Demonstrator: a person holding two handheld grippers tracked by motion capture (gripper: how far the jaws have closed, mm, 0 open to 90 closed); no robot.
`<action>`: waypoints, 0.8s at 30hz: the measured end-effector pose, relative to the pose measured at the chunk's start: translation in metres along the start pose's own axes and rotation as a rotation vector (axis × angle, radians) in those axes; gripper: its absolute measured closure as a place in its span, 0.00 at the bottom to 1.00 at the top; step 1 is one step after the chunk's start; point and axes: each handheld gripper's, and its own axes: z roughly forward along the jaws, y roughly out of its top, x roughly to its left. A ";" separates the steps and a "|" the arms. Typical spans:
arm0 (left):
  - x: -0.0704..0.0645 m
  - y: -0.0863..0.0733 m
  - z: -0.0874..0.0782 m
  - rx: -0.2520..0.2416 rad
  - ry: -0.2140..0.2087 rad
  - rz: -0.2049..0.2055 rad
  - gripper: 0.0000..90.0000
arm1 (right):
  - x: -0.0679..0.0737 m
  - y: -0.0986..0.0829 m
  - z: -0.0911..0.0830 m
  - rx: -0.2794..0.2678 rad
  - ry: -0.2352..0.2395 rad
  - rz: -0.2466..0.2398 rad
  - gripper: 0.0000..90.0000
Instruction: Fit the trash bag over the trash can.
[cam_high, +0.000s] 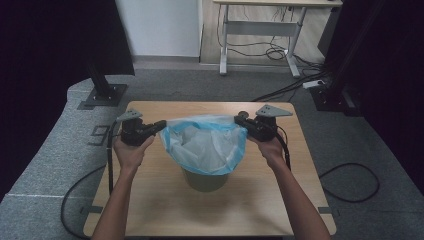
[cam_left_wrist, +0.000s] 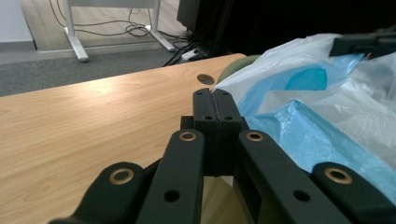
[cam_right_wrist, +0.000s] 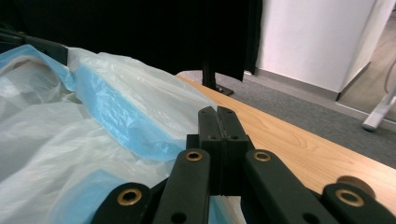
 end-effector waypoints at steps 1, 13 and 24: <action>0.001 0.000 0.003 0.004 0.000 -0.003 1.00 | -0.006 -0.002 0.006 -0.005 0.001 -0.005 0.99; 0.013 -0.003 0.017 0.042 0.014 -0.045 1.00 | -0.022 -0.018 0.033 0.003 0.008 0.062 0.99; 0.022 -0.008 0.031 0.106 0.037 -0.073 1.00 | -0.028 -0.024 0.048 0.056 0.006 0.120 0.99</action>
